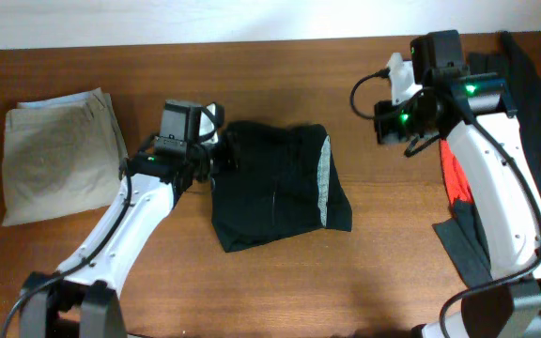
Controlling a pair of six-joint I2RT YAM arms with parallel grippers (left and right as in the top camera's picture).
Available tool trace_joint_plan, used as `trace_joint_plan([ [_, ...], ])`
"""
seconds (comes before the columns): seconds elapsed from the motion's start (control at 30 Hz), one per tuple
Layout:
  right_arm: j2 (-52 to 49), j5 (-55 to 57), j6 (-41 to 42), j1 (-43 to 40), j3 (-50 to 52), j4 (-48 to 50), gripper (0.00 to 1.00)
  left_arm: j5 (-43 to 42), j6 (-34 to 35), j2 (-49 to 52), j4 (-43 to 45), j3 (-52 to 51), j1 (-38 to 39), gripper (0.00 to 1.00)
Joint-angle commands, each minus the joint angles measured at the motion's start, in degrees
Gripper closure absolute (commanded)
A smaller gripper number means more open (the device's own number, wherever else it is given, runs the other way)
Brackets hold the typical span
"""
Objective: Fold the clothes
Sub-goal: 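Fold the right end of the shorts over toward the left gripper, then grasp the top edge of the folded shorts with both grippers and lift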
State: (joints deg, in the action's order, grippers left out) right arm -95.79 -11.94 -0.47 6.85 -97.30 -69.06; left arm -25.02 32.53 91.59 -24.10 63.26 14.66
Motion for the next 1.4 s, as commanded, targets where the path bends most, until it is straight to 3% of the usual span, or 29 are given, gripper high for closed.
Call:
trace_joint_plan([
  [0.0,-3.34,-12.61,-5.35,5.20,5.25,-1.86,0.92,10.29,-2.64,5.38,-1.95,-0.22,-0.04,0.56],
  [0.1,-3.96,-12.94,-6.32,11.19,16.17,1.77,0.72,10.25,-2.64,9.22,-5.68,-0.22,-0.04,0.56],
  [0.17,-3.96,-12.92,-4.52,11.89,25.22,9.75,0.59,9.79,-2.64,9.22,-6.60,-0.22,-0.04,0.56],
  [0.27,-3.96,-13.55,-3.58,11.89,32.22,14.27,0.50,9.38,-2.64,9.22,-7.17,-0.22,-0.04,0.56],
  [0.47,-3.96,-26.84,-6.82,11.89,32.26,13.25,0.51,9.35,-2.64,9.22,-8.35,-0.22,-0.04,0.56],
  [0.5,-3.96,-26.84,-6.82,11.89,32.26,13.62,0.69,9.33,-2.64,9.22,-8.35,-0.22,-0.04,0.56],
  [0.53,-3.96,-26.67,-6.82,11.89,32.26,13.68,0.96,9.31,-2.64,9.22,-8.41,-0.22,-0.04,0.56],
  [0.57,-3.96,-25.46,-6.82,11.89,32.26,13.68,0.96,9.09,-2.64,9.22,-8.55,-0.22,-0.04,0.55],
  [0.63,-3.96,18.86,20.59,9.25,32.50,13.90,0.96,5.03,-2.67,9.22,-8.59,-0.22,-0.04,0.54],
  [0.77,-3.96,24.15,20.90,6.56,32.52,16.41,0.93,4.22,-2.67,9.22,-8.92,-0.22,-0.04,0.53],
  [0.83,-3.96,32.79,20.87,6.56,32.46,20.81,0.75,4.24,-2.67,9.22,-1.29,-0.20,-0.04,0.52],
  [0.87,-3.96,35.54,20.87,6.56,32.46,24.41,0.73,4.48,-2.67,9.22,5.27,-0.20,-0.04,0.50],
  [0.93,-3.96,32.46,15.61,6.51,32.39,34.73,0.67,8.24,-2.69,9.25,17.57,-0.22,-0.02,0.44],
  [0.97,-3.78,30.08,15.32,6.51,31.65,33.79,0.67,13.16,-2.69,9.35,20.13,-0.22,-0.02,0.44],
  [1.07,1.42,27.17,20.11,6.51,27.21,22.80,0.66,16.94,-4.42,12.07,22.10,-0.22,-0.04,0.46],
  [1.13,5.31,18.29,20.04,6.51,26.84,17.16,0.64,15.96,-4.74,16.65,21.97,-0.22,0.13,0.52],
  [1.27,3.45,6.29,18.91,6.62,27.02,12.39,0.64,13.00,-5.49,21.88,19.02,-0.22,2.75,0.55],
  [1.3,2.71,5.99,18.75,6.62,27.28,11.78,0.64,12.24,-5.70,21.97,16.74,-0.22,3.48,0.60],
  [1.37,1.05,6.19,18.73,6.60,30.18,11.63,0.64,9.31,-6.95,21.97,5.49,-0.22,5.03,0.83],
])
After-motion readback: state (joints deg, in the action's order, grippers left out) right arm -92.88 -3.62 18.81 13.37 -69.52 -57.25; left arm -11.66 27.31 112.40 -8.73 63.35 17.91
